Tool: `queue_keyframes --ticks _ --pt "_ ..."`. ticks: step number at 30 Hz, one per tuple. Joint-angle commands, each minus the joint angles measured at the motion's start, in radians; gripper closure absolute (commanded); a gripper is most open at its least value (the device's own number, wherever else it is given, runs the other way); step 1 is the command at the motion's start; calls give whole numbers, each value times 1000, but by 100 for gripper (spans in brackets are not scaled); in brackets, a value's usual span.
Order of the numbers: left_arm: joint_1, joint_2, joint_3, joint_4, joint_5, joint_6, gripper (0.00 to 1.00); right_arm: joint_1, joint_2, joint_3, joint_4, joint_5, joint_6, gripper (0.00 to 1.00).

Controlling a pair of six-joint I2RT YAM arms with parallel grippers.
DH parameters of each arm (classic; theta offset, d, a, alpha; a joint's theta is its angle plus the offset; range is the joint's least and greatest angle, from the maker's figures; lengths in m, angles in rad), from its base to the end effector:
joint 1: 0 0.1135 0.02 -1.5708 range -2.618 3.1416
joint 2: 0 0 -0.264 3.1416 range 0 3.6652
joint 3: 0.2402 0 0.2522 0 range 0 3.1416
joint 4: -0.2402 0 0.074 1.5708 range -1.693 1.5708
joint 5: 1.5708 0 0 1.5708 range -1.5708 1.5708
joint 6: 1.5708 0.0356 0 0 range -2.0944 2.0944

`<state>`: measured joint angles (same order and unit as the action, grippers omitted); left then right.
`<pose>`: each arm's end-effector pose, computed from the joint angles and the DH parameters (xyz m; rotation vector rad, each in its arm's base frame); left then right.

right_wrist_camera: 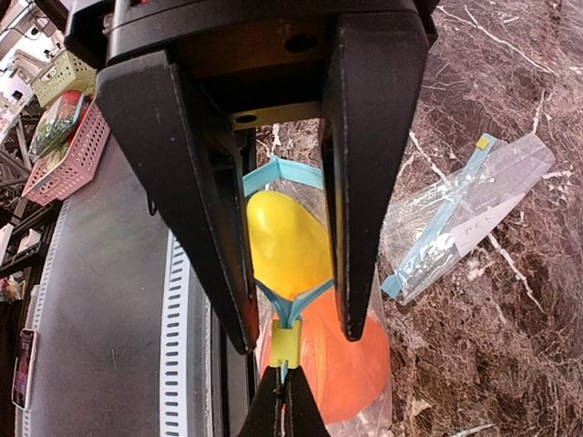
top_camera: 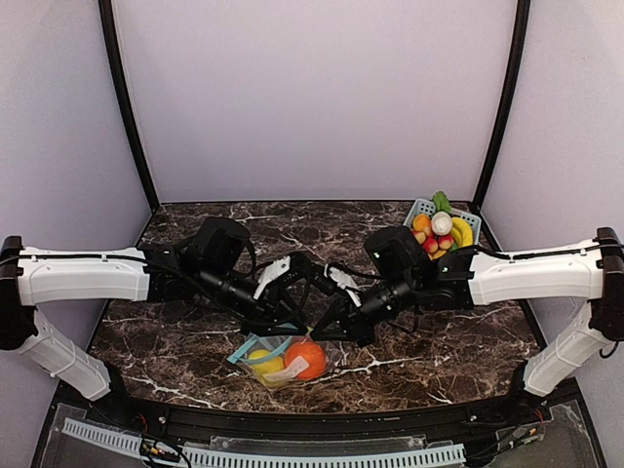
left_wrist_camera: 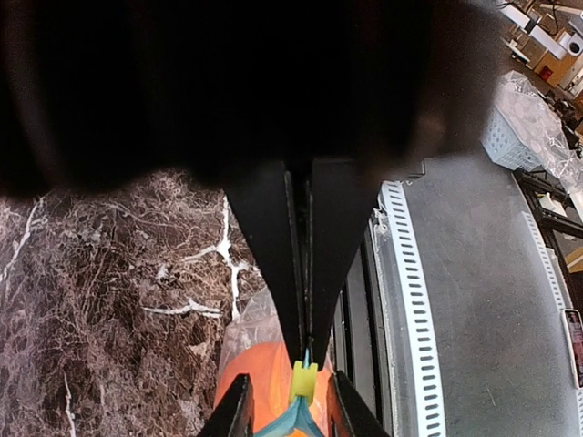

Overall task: Place the food in the zip-top bag and seal the zipper
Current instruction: Hold the zipper from the zipper food storage bag.

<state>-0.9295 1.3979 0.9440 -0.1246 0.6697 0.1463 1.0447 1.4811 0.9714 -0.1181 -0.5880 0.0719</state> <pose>0.1656 -0.2587 0.2644 1.4823 1.6762 -1.1615 0.1453 0.2895 0.2484 -1.4152 1.9025 1.2347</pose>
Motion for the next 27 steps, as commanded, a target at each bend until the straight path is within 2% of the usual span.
queue_keyframes --ticks 1,8,19,25,27 --pt "-16 10 14 -4 24 -2 76 -7 -1 35 48 -20 6 100" --pt "-22 16 15 -6 26 -3 84 -18 -7 27 57 -20 13 100" --pt "-36 46 28 -30 25 0 80 -25 -7 24 62 -31 18 100" --pt "-42 58 32 -49 13 11 72 -28 -11 19 67 -30 21 100" --pt "-46 61 32 -56 5 17 73 -33 -21 12 77 -29 26 100"
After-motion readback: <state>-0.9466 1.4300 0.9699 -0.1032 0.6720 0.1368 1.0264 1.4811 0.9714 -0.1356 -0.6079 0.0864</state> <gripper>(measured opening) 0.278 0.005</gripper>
